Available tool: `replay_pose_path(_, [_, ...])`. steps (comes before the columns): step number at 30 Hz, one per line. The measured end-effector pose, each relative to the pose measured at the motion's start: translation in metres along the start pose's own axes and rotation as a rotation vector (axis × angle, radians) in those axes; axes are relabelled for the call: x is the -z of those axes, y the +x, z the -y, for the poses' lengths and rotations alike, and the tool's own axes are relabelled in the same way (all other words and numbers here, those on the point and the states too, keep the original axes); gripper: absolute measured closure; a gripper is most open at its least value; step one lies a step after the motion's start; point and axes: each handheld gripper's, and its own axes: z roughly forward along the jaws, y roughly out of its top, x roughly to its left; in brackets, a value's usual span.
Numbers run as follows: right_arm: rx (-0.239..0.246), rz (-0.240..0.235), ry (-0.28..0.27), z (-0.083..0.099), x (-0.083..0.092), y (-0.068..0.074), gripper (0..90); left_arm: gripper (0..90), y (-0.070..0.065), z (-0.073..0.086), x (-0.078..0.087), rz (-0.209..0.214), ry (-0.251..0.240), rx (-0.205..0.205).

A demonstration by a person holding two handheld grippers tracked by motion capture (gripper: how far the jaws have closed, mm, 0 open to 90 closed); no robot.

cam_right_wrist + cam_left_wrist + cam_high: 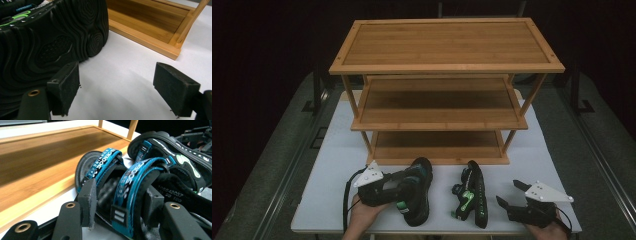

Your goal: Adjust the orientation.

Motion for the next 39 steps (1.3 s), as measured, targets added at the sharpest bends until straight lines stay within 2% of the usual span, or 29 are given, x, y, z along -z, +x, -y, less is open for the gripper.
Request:
replay_pose_path(6, [-0.026,-0.011,-0.017,0.0,0.003,-0.002,22.1,47.3,-0.005,0.0,-0.011,0.011,0.016,-0.001])
replay_pose_path(9, [-0.05,-0.029,-0.041,-0.002,0.005,-0.003,23.1,45.8,-0.007,0.0,-0.013,0.01,0.012,-0.004])
replay_pose_path(14, [-0.051,-0.051,-0.093,-0.009,0.011,0.002,28.8,38.2,-0.009,-0.001,-0.015,0.037,0.029,0.002])
replay_pose_path(22, [-0.011,-0.1,-0.152,-0.029,0.012,0.015,47.7,38.1,-0.011,-0.001,-0.014,0.04,0.028,0.001])
replay_pose_path(30, [0.048,-0.134,-0.171,-0.051,0.002,0.032,74.2,43.0,-0.013,-0.001,-0.012,0.032,0.029,-0.01])
replay_pose_path(36, [0.09,-0.168,-0.129,-0.06,-0.013,0.044,86.9,43.0,-0.013,0.0,-0.012,0.033,0.026,-0.008])
replay_pose_path(39, [0.116,-0.156,-0.095,-0.06,-0.019,0.047,89.7,43.0,-0.013,0.0,-0.012,0.035,0.025,-0.008])
